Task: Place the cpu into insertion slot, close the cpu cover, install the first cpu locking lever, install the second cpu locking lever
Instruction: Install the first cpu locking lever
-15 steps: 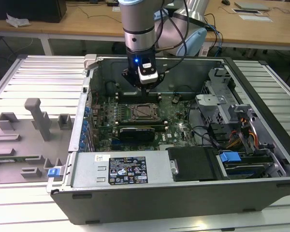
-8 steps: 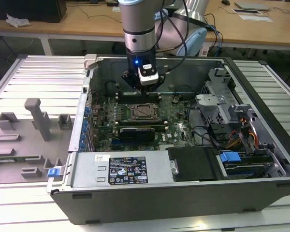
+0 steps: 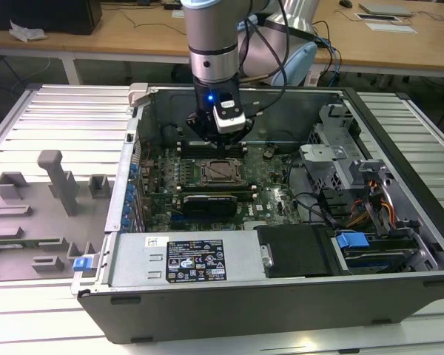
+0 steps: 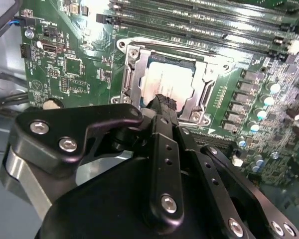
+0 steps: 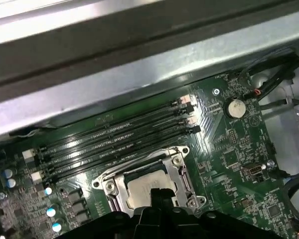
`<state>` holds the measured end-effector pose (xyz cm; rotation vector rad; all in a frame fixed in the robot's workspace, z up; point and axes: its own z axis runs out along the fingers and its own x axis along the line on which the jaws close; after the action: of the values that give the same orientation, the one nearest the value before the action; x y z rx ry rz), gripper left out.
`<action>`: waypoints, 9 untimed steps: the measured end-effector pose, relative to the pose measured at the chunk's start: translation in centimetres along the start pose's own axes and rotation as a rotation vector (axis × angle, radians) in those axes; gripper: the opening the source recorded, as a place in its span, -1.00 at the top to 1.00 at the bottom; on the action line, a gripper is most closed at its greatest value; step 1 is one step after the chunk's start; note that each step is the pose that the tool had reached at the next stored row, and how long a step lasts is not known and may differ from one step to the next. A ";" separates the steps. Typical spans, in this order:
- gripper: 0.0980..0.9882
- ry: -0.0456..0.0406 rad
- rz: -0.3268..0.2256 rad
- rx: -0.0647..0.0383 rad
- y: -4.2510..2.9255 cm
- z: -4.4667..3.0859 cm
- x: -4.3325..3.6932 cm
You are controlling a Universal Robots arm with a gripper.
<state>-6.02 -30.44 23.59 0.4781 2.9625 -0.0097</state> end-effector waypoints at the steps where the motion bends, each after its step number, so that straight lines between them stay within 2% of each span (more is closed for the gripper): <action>1: 0.98 0.0001 -0.009 -0.001 -0.13 0.01 -0.03; 9: 0.98 0.0007 -0.032 -0.005 -1.89 0.14 -0.53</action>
<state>-6.10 -32.40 23.49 0.4306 2.9697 -0.0049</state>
